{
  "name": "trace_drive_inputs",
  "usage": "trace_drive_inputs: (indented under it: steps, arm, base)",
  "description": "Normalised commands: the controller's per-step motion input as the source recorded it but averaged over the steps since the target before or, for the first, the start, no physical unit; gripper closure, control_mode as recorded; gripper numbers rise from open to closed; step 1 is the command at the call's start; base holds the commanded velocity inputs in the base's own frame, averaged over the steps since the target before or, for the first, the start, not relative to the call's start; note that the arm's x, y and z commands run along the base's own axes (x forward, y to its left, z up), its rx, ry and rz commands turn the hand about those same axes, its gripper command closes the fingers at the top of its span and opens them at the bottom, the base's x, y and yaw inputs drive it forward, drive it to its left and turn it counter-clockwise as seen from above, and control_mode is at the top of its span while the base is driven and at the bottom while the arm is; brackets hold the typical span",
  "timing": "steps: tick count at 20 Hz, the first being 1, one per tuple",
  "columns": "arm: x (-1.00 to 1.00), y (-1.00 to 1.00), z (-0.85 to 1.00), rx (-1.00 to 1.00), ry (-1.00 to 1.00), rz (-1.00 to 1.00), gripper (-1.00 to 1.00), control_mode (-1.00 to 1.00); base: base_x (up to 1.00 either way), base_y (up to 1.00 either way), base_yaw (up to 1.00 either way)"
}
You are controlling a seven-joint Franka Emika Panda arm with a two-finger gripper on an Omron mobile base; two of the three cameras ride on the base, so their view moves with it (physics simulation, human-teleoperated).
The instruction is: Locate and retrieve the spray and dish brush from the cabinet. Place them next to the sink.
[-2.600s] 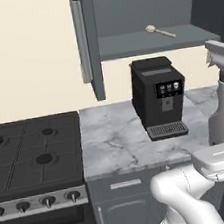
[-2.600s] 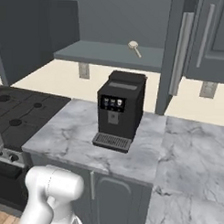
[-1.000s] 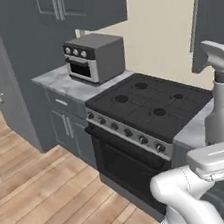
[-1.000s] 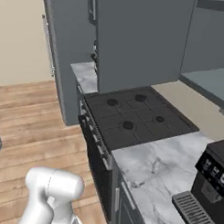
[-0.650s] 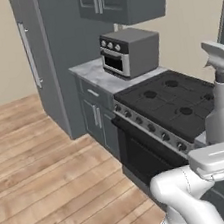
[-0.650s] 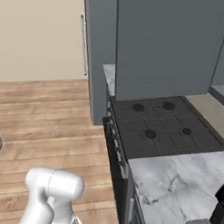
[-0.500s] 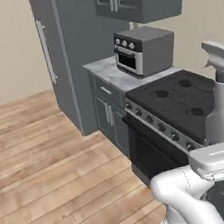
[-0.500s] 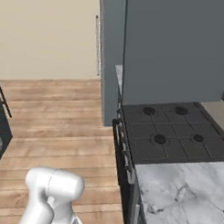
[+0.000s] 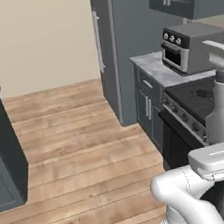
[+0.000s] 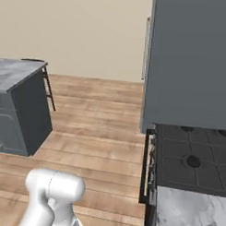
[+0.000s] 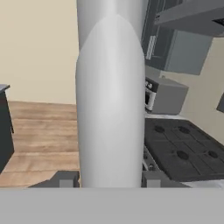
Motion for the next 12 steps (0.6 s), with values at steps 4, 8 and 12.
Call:
trace_drive_inputs:
  steps: [4, 8, 12]
  arm:
    - [0.0, 0.0, 0.0, 0.0, 0.0, 0.0, 1.0, 1.0]
    - [0.0, 0.0, 0.0, 0.0, 0.0, 0.0, 1.0, 1.0]
    - [0.0, 0.0, 0.0, 0.0, 0.0, 0.0, 1.0, 1.0]
  base:
    - [0.28, 0.22, 0.43]
    - [0.31, 0.29, 0.39]
    - [0.35, 0.43, 0.34]
